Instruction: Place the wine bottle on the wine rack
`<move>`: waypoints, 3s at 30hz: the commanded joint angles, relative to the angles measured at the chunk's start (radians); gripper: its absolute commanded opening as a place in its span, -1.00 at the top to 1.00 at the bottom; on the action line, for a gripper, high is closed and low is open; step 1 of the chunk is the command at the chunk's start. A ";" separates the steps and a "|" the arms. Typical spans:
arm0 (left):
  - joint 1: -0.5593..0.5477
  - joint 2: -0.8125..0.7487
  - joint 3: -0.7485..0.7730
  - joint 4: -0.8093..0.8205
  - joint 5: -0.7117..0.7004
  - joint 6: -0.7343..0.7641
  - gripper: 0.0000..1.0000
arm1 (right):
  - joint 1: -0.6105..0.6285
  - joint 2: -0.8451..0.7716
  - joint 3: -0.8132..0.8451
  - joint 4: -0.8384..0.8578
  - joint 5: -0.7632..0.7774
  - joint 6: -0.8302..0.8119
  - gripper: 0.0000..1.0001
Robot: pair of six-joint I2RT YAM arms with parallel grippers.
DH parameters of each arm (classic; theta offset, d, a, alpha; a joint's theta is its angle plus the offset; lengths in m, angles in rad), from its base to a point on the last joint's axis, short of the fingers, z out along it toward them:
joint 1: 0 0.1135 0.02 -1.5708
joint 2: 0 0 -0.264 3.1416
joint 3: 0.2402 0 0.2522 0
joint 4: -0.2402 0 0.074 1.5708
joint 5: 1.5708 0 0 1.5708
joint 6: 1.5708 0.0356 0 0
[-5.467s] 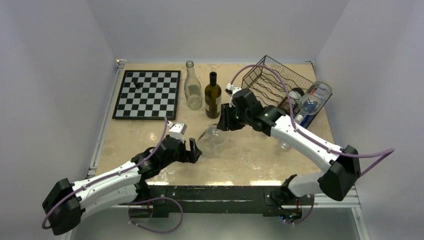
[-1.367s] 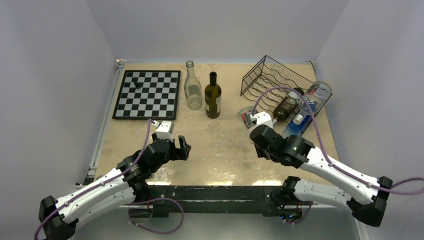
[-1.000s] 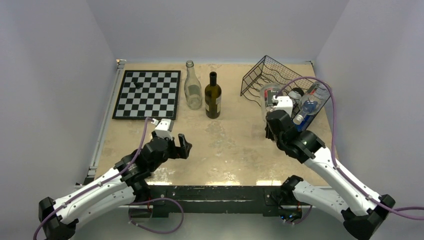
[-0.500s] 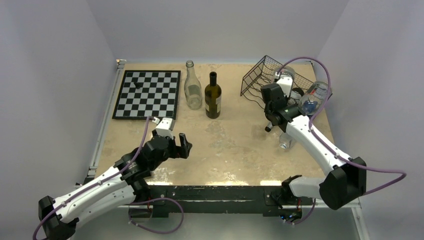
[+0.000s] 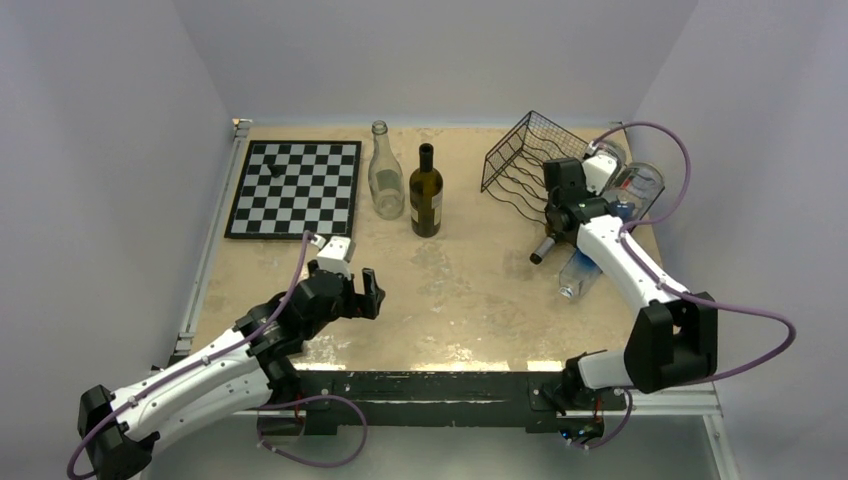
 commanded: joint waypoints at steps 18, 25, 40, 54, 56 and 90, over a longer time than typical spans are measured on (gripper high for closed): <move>0.006 0.015 0.043 0.008 -0.009 0.030 -0.91 | -0.113 0.142 0.131 0.149 -0.031 0.065 0.89; 0.006 0.014 0.046 0.010 -0.005 0.028 -0.91 | -0.119 0.122 0.112 0.104 -0.082 0.074 -0.33; 0.006 -0.059 0.079 -0.033 -0.009 0.044 -0.91 | -0.111 -0.206 0.080 0.146 -0.473 -0.213 -0.80; 0.006 -0.167 0.130 -0.093 0.026 0.072 -0.94 | 0.161 -0.134 0.305 0.057 -0.943 -0.499 -0.79; 0.006 -0.178 0.138 -0.108 0.028 0.073 -0.94 | 0.208 -0.102 0.316 0.085 -0.927 -0.506 -0.79; 0.005 -0.311 0.149 -0.238 0.069 0.058 -0.99 | 0.461 0.371 0.662 0.054 -0.508 -0.470 1.00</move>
